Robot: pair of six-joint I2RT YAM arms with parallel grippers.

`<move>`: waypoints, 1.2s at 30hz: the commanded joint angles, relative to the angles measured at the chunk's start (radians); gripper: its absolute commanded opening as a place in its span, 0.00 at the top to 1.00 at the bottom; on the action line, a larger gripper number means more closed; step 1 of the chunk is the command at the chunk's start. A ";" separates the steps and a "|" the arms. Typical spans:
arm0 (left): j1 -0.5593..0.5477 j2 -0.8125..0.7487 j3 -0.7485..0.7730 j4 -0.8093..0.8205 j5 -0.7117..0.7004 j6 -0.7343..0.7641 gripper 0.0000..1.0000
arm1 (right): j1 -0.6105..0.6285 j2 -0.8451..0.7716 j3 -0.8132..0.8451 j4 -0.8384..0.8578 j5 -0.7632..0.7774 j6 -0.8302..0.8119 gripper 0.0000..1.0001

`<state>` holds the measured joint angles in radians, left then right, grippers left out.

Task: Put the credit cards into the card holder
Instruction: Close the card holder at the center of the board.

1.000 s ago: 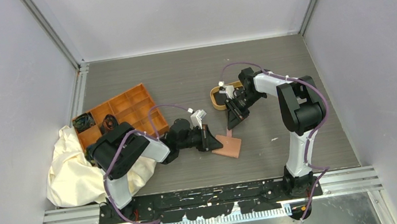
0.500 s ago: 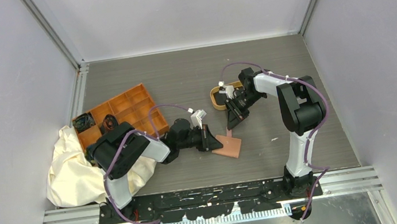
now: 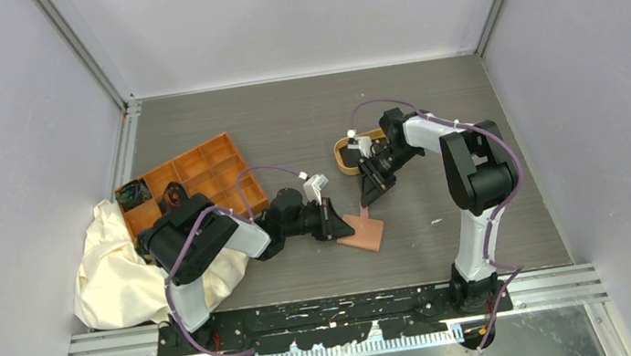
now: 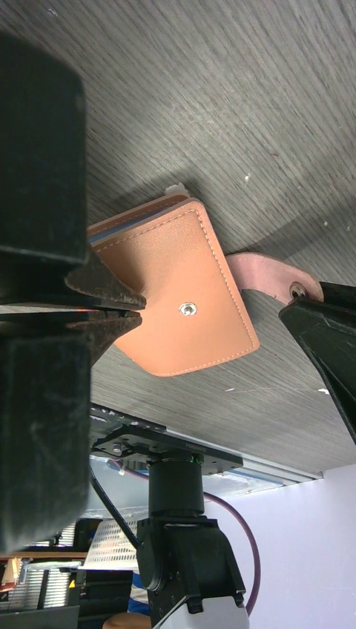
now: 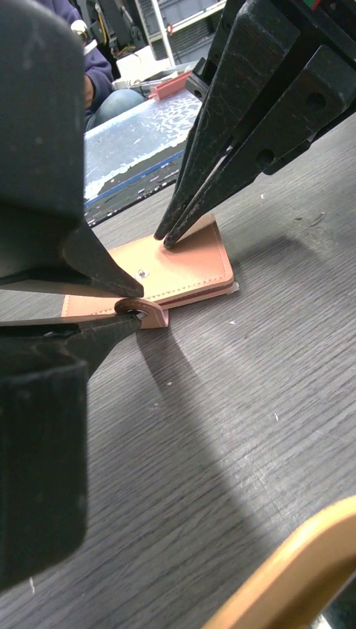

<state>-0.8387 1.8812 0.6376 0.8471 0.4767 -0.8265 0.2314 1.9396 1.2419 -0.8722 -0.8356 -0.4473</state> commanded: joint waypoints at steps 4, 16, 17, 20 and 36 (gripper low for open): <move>-0.007 0.006 0.025 0.014 0.022 0.015 0.99 | -0.004 -0.077 0.034 -0.011 -0.037 -0.018 0.80; -0.008 0.007 0.028 0.013 0.025 0.013 1.00 | -0.003 -0.074 0.033 -0.012 -0.024 -0.019 0.81; -0.008 0.009 0.029 0.014 0.025 0.013 1.00 | -0.003 -0.071 0.033 -0.013 -0.020 -0.018 0.81; -0.008 0.010 0.030 0.014 0.025 0.013 1.00 | -0.004 -0.061 0.032 -0.007 -0.004 -0.007 0.80; -0.009 0.012 0.032 0.013 0.026 0.008 1.00 | 0.008 -0.052 0.031 -0.004 0.021 -0.010 0.86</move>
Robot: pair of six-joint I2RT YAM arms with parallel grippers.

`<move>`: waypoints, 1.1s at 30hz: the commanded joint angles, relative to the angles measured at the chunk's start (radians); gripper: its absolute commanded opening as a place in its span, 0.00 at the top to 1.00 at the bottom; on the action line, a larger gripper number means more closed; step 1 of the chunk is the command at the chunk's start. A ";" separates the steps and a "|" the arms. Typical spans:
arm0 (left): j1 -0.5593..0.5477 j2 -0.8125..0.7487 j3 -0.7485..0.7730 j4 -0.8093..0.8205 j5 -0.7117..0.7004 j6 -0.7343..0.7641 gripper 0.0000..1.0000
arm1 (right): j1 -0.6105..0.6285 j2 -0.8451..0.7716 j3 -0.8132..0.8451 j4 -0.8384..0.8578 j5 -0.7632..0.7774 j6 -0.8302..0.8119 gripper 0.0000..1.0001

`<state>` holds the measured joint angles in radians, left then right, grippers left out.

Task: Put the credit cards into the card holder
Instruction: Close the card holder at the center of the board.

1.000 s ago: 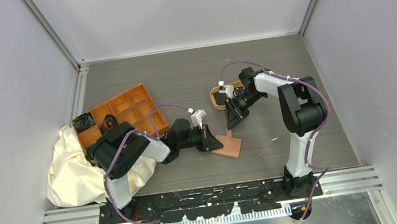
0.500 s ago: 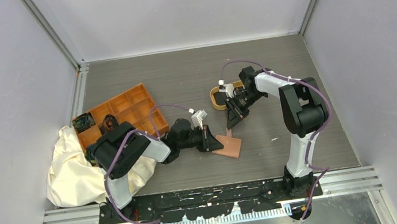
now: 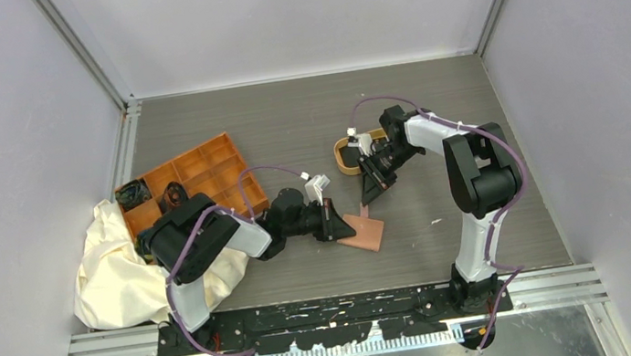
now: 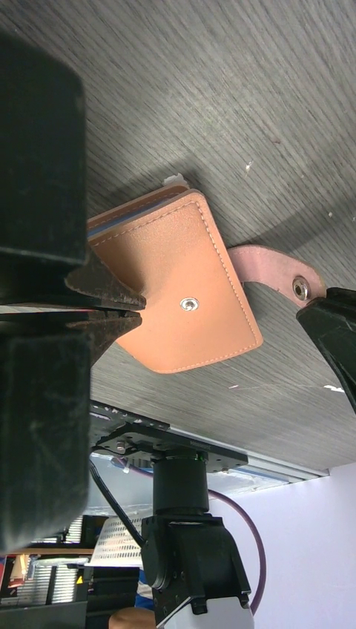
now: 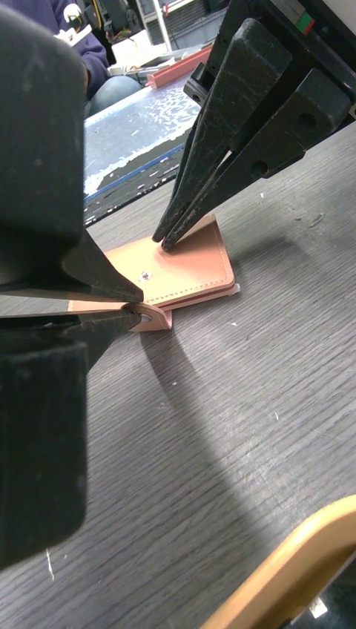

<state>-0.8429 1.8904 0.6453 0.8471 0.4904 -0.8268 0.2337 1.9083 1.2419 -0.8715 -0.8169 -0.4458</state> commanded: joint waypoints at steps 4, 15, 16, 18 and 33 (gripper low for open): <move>-0.004 0.008 0.028 0.014 0.015 -0.008 1.00 | 0.011 -0.028 0.037 -0.023 -0.005 -0.037 0.93; -0.005 0.038 0.010 0.088 0.026 -0.069 1.00 | 0.057 -0.204 -0.056 -0.038 0.005 -0.246 0.99; -0.004 0.038 0.008 0.093 0.026 -0.072 1.00 | 0.058 -0.221 -0.071 -0.037 0.013 -0.276 0.99; -0.005 0.035 0.003 0.095 0.023 -0.074 1.00 | 0.062 -0.257 -0.109 -0.035 0.020 -0.339 0.99; -0.003 0.025 -0.006 0.100 0.026 -0.077 1.00 | 0.202 -0.348 -0.195 0.119 0.218 -0.315 0.96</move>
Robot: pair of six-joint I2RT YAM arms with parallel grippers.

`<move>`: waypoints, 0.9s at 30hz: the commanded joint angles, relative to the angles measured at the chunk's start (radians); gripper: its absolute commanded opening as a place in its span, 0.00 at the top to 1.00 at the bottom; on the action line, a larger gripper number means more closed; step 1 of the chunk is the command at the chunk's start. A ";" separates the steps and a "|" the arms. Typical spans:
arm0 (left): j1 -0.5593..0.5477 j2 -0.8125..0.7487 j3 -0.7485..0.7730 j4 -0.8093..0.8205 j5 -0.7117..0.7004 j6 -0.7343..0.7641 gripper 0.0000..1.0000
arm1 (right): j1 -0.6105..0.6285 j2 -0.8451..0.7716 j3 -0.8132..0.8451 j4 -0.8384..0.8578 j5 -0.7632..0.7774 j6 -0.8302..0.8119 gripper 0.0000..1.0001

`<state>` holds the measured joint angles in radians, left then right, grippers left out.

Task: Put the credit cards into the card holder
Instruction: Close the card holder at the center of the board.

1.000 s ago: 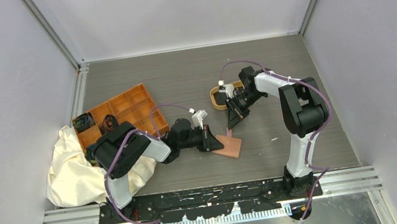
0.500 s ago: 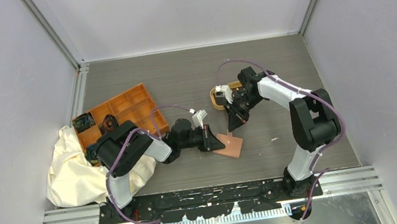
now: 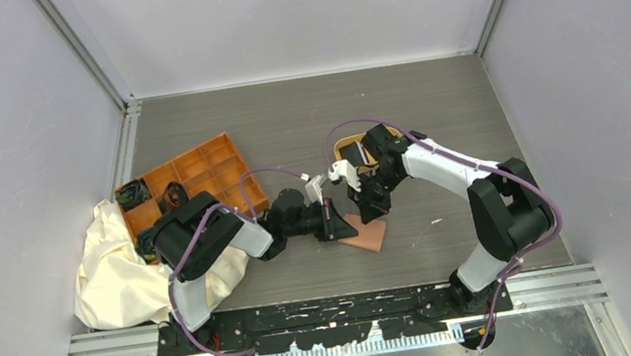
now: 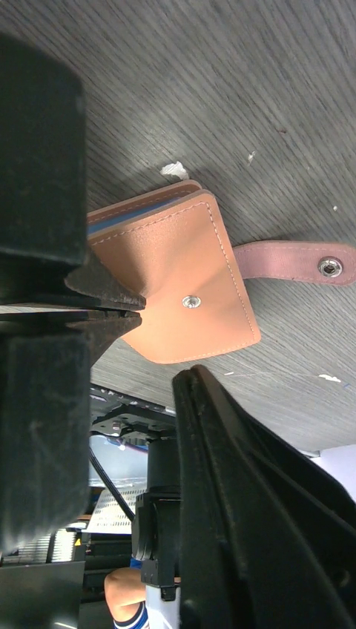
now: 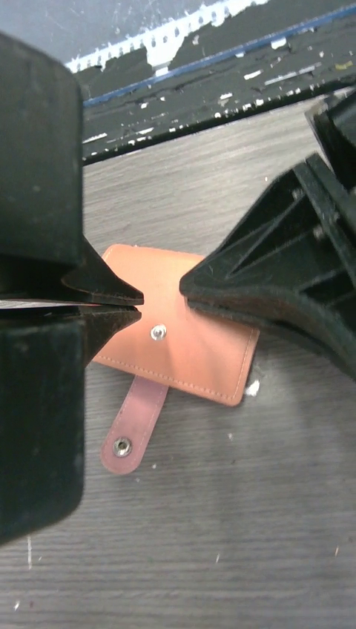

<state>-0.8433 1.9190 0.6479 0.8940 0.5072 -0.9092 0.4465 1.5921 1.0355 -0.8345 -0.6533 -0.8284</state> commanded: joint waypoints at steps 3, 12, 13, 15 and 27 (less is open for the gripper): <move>-0.002 -0.002 -0.008 0.060 0.013 0.005 1.00 | -0.059 -0.035 0.020 0.136 0.040 0.190 0.69; -0.003 0.015 -0.005 0.076 0.017 0.000 1.00 | -0.234 0.205 0.192 -0.045 -0.089 0.316 0.52; -0.002 0.014 -0.006 0.076 0.017 0.002 1.00 | -0.233 0.211 0.190 -0.032 -0.087 0.331 0.51; -0.002 0.017 -0.005 0.075 0.015 0.003 1.00 | -0.234 0.229 0.198 -0.013 -0.072 0.358 0.49; -0.002 0.016 -0.007 0.080 0.019 0.001 1.00 | -0.209 0.300 0.205 0.020 -0.046 0.389 0.55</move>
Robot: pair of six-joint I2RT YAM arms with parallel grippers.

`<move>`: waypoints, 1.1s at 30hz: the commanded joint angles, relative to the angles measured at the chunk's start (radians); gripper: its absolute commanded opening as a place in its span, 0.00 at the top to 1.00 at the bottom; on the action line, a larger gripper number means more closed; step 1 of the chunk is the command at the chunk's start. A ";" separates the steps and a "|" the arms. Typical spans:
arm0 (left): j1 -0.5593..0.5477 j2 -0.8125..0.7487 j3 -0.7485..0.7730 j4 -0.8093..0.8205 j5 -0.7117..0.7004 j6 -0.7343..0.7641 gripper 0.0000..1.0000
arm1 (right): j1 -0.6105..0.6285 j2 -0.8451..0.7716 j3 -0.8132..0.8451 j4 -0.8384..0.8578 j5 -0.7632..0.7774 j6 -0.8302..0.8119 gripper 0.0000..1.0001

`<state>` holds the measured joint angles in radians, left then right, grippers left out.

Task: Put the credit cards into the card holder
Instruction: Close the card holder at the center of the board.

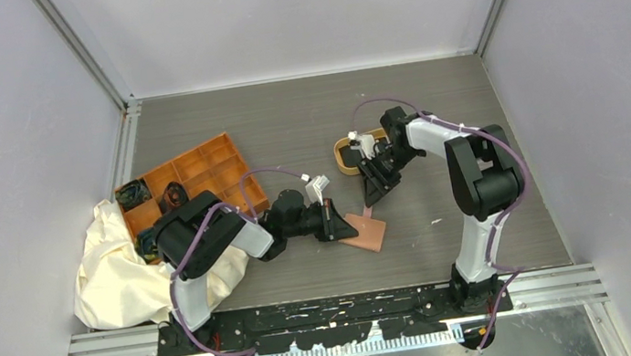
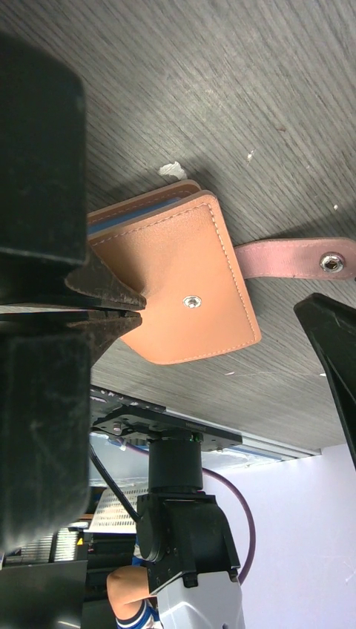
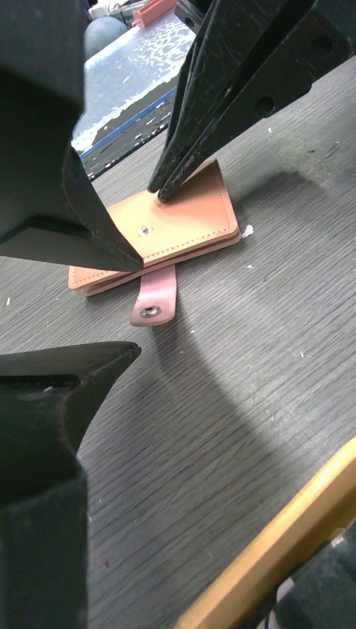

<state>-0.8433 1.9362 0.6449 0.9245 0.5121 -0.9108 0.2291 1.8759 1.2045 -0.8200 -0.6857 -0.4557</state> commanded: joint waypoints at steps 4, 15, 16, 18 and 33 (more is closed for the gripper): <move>-0.001 -0.001 -0.003 0.050 0.015 0.004 1.00 | 0.009 0.044 0.054 -0.012 -0.023 0.015 0.61; -0.002 -0.009 -0.008 0.040 0.012 0.012 1.00 | -0.009 0.064 0.085 -0.067 -0.123 0.004 0.66; -0.003 -0.010 -0.008 0.039 0.012 0.012 1.00 | -0.013 0.062 0.087 -0.071 -0.129 0.000 0.66; -0.002 -0.009 -0.007 0.039 0.012 0.012 1.00 | -0.016 0.066 0.088 -0.079 -0.140 -0.004 0.67; -0.003 -0.010 -0.003 0.030 0.012 0.015 1.00 | -0.017 0.080 0.105 -0.121 -0.140 -0.040 0.79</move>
<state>-0.8433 1.9362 0.6445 0.9241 0.5144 -0.9100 0.2146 1.9556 1.2697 -0.9092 -0.7914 -0.4690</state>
